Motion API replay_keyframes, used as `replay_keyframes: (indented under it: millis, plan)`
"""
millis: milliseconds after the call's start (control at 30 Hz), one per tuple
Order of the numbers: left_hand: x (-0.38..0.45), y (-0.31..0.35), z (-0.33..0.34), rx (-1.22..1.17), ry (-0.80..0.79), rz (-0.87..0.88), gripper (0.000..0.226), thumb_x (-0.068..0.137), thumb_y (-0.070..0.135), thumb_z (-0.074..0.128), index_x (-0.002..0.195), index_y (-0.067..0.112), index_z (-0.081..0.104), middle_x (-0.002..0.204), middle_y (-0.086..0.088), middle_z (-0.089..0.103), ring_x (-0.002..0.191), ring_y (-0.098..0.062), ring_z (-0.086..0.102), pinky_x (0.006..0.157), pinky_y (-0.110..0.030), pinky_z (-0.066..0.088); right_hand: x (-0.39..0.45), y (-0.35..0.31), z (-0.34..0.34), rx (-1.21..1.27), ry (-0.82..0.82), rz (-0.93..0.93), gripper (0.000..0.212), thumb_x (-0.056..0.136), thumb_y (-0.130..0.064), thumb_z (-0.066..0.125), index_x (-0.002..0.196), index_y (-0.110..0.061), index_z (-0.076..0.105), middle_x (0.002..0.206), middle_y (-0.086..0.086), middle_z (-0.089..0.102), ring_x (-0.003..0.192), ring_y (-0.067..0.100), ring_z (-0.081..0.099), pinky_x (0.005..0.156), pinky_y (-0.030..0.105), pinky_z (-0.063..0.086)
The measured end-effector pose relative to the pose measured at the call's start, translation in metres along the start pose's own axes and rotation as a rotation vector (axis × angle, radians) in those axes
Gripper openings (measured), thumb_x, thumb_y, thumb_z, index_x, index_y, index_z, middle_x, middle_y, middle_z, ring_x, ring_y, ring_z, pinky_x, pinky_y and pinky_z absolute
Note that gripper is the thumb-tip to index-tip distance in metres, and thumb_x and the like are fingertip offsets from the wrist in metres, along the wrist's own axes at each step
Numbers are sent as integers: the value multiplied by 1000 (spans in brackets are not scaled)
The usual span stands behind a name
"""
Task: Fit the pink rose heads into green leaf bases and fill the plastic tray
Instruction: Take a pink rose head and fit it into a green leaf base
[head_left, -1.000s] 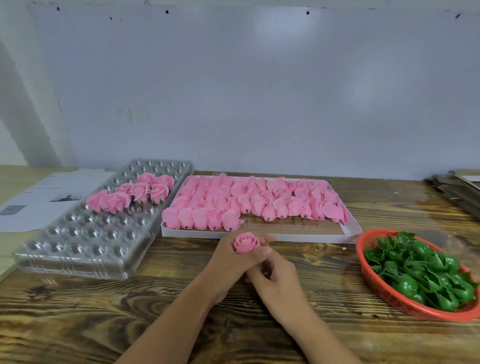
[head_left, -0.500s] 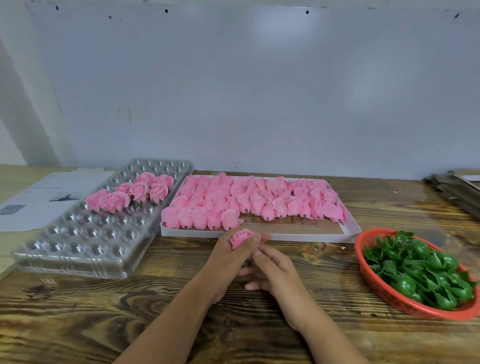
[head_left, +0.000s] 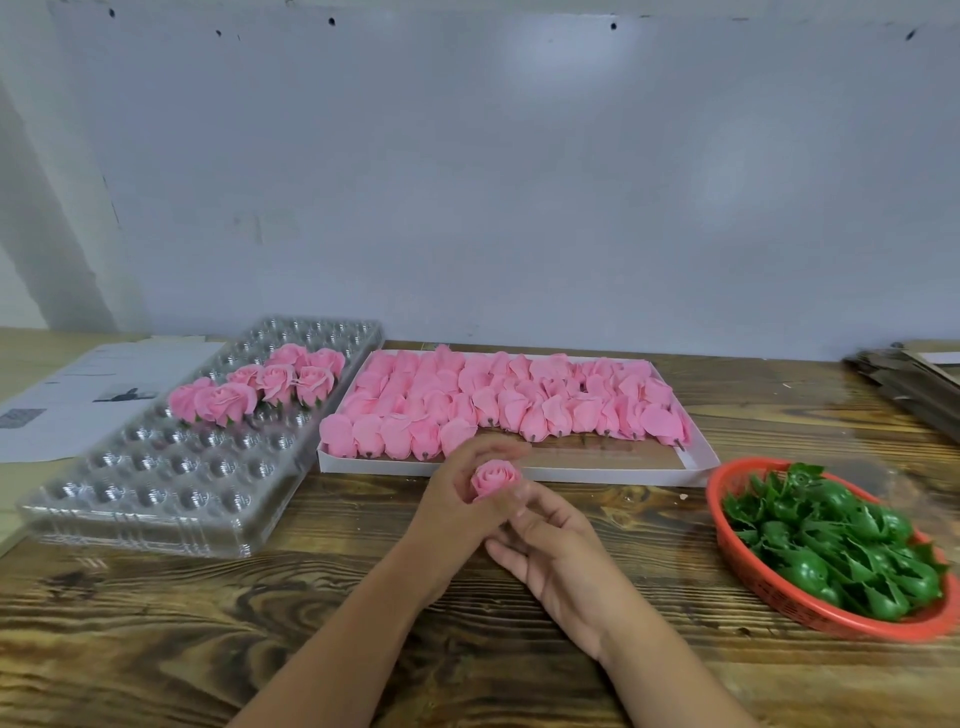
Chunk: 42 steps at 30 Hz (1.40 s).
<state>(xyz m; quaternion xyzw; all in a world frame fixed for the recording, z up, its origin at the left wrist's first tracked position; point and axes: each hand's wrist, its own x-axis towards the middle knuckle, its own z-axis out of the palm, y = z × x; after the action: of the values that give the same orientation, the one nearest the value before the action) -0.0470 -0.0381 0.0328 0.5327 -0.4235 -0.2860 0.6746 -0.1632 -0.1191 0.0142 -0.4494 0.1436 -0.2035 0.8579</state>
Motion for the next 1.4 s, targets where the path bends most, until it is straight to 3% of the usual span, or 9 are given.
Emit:
replay_keyframes:
  millis: [133, 333, 533, 700, 800, 933, 1033, 1133, 1400]
  plan:
    - [2, 9, -7, -83, 96, 23, 34, 75, 60, 76, 98, 36, 79, 118, 5, 75, 109, -13, 70, 86, -28, 59, 1, 3, -1, -140, 35, 11, 31, 89, -9, 64, 121, -10, 64, 97, 12, 72, 82, 14, 68, 72, 26, 57]
    - [-1, 5, -5, 27, 56, 27, 4, 82, 29, 79, 83, 27, 82, 110, 2, 77, 103, -13, 72, 81, -23, 57, -1, 3, 3, -235, -11, -10, 28, 88, -25, 67, 115, -20, 72, 96, 5, 73, 88, 12, 66, 78, 25, 54]
    - [0, -3, -2, 103, -6, -25, 18, 77, 10, 83, 88, 24, 80, 110, 4, 77, 103, -14, 73, 81, -23, 58, -1, 3, 1, -189, -2, -15, 36, 95, -7, 56, 80, -32, 77, 102, 1, 75, 93, 12, 70, 80, 25, 56]
    - [1, -5, -4, 185, -68, -25, 46, 70, 34, 87, 114, 35, 74, 118, 7, 73, 110, -11, 69, 91, -27, 57, 1, 3, -1, -92, -45, -42, 34, 94, 0, 56, 127, -8, 62, 124, 16, 68, 116, 26, 65, 93, 34, 56]
    - [1, -5, -5, 147, -118, -65, 68, 64, 51, 88, 127, 51, 61, 131, 20, 65, 121, -4, 61, 95, -26, 55, 1, 0, -2, -34, -47, -51, 42, 85, -8, 64, 127, -7, 62, 122, 17, 69, 112, 26, 67, 92, 33, 57]
    - [1, 4, -10, -44, 34, -53, 69, 69, 78, 72, 122, 35, 71, 129, 10, 68, 117, -10, 65, 90, -32, 59, 1, 3, -3, -155, 10, -12, 34, 89, -10, 62, 123, -11, 65, 102, 10, 73, 90, 15, 68, 75, 26, 55]
    - [0, 7, -12, -56, 74, -65, 40, 83, 60, 73, 104, 26, 80, 116, 0, 75, 99, -18, 70, 81, -31, 60, 1, 5, -1, -220, 27, -4, 28, 94, -6, 58, 121, -11, 66, 98, 9, 72, 86, 14, 67, 73, 25, 54]
    - [-1, 4, -10, 14, 14, -37, 18, 88, 38, 71, 97, 27, 82, 116, 2, 76, 104, -16, 72, 82, -26, 58, 0, 3, 0, -225, 9, -15, 28, 94, -12, 60, 122, -11, 67, 100, 10, 71, 87, 14, 66, 73, 25, 54]
    - [-1, 2, -5, 115, -89, -41, 37, 80, 47, 78, 112, 30, 77, 121, 5, 73, 115, -13, 68, 91, -23, 55, -1, 2, 0, -137, -10, -25, 30, 98, -2, 52, 105, -20, 75, 105, 8, 72, 94, 15, 68, 73, 24, 55]
